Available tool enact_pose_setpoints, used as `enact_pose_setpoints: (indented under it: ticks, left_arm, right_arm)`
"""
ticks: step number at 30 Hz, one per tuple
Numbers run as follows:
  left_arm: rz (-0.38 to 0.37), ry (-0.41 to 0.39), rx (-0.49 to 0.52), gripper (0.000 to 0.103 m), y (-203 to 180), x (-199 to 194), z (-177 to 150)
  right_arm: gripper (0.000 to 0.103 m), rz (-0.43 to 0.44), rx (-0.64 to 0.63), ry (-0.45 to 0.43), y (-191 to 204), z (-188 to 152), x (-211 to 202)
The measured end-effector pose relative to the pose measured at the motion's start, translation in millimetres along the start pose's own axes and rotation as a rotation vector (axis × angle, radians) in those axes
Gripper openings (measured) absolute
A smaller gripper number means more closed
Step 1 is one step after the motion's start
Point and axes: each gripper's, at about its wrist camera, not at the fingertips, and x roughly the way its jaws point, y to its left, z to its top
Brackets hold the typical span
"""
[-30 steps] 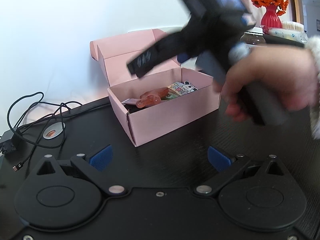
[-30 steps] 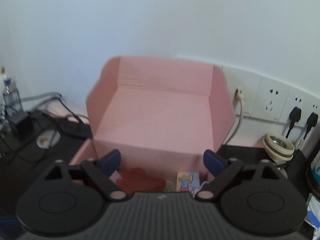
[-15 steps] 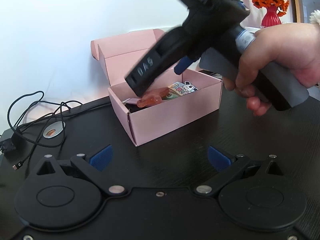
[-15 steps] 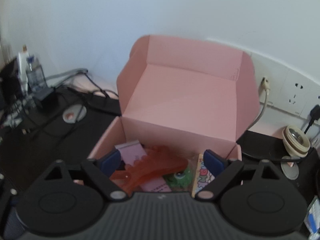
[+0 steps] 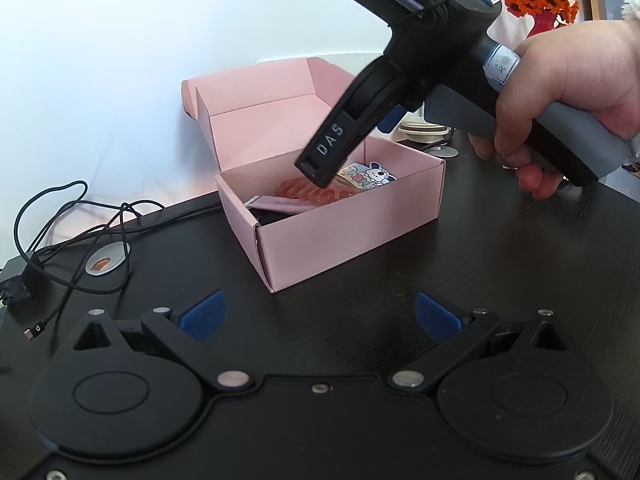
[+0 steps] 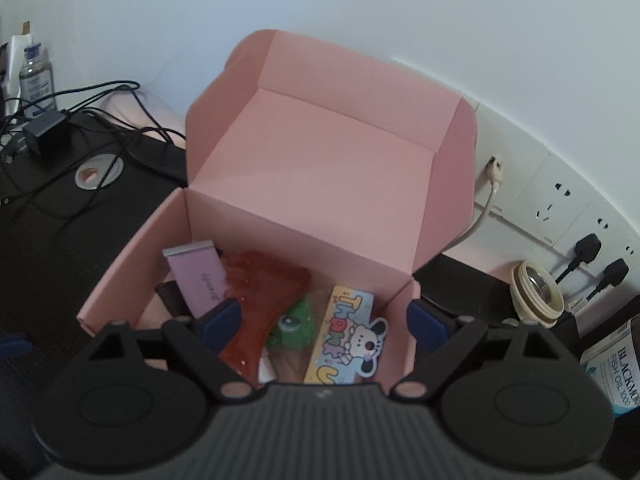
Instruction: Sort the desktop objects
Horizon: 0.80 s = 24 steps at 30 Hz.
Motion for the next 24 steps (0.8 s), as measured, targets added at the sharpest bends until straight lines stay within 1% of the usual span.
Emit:
enact_pose_setpoints:
  ticks: [1,3,5,7,10,16,21,24]
  left_arm:
    - [-0.001,0.0,-0.003,0.103,1,0,0]
    - [-0.002,0.001,-0.006,0.103,1,0,0]
    - [-0.003,0.002,-0.008,0.103,1,0,0]
    - [-0.002,0.0,-0.006,0.103,1,0,0]
    - [-0.003,0.0,-0.003,0.103,1,0,0]
    - [-0.005,-0.002,0.003,0.103,1,0,-1]
    - [-0.005,-0.001,0.004,0.103,1,-1,-1]
    - [-0.004,-0.002,0.005,0.103,1,-1,-1]
  right_arm:
    - [0.09,0.01,0.0,-0.009,2,1,-1]
    - [0.09,0.038,-0.039,-0.014,11,1,-2]
    - [0.09,0.019,-0.105,0.004,21,0,2]
    - [0.091,-0.011,-0.142,0.018,24,-1,7]
    - [0.092,-0.021,-0.129,0.035,20,1,10]
    - [0.093,-0.07,-0.223,0.038,25,-1,7]
    - [0.093,-0.086,-0.247,0.041,17,-5,1]
    - [0.093,-0.116,-0.252,0.048,8,-9,3]
